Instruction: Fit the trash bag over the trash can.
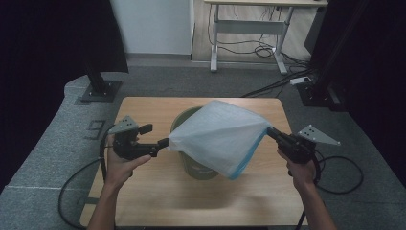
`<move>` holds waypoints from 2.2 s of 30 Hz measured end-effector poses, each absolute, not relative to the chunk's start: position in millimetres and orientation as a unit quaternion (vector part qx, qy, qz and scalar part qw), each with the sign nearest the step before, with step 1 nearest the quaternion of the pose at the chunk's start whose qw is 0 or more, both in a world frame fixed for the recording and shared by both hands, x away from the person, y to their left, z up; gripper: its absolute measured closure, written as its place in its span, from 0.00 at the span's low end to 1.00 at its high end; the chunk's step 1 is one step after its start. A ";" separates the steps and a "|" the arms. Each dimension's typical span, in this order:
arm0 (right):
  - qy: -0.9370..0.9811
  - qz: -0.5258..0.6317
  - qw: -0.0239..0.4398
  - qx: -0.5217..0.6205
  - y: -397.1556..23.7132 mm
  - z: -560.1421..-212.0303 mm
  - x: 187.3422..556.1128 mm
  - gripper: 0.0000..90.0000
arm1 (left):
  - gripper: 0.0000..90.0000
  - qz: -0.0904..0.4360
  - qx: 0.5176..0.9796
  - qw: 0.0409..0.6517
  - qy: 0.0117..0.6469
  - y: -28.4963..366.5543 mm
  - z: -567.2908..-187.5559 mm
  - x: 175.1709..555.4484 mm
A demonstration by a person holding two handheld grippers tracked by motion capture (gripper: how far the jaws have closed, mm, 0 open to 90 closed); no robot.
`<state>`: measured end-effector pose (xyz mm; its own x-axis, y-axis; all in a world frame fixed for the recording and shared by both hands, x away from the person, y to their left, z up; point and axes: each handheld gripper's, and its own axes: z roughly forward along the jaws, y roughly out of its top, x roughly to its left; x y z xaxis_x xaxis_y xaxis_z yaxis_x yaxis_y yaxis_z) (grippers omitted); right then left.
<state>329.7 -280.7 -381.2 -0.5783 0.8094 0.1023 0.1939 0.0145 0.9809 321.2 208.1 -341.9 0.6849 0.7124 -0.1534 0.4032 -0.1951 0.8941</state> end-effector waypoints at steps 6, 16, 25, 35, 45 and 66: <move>0.659 0.592 0.258 0.385 -281.3 -384.3 331.0 0.97 | 0.17 0.155 0.747 0.527 0.374 215.6 -344.7 316.7; 0.667 0.597 0.251 0.370 -257.3 -381.9 327.3 0.97 | 0.18 0.164 0.754 0.527 0.356 166.2 -330.3 304.2; 0.675 0.597 0.245 0.358 -239.7 -383.3 326.7 0.97 | 0.20 0.150 0.775 0.513 0.339 121.4 -336.3 308.9; 0.676 0.599 0.238 0.356 -232.7 -388.1 324.0 0.97 | 0.16 0.136 0.788 0.496 0.339 87.1 -354.0 317.0; 0.684 0.601 0.236 0.340 -220.6 -388.1 318.1 0.97 | 0.16 0.127 0.798 0.490 0.329 59.4 -357.7 318.2; 0.688 0.605 0.228 0.328 -210.6 -387.6 314.4 0.97 | 0.58 0.122 0.786 0.500 0.343 52.5 -362.7 326.5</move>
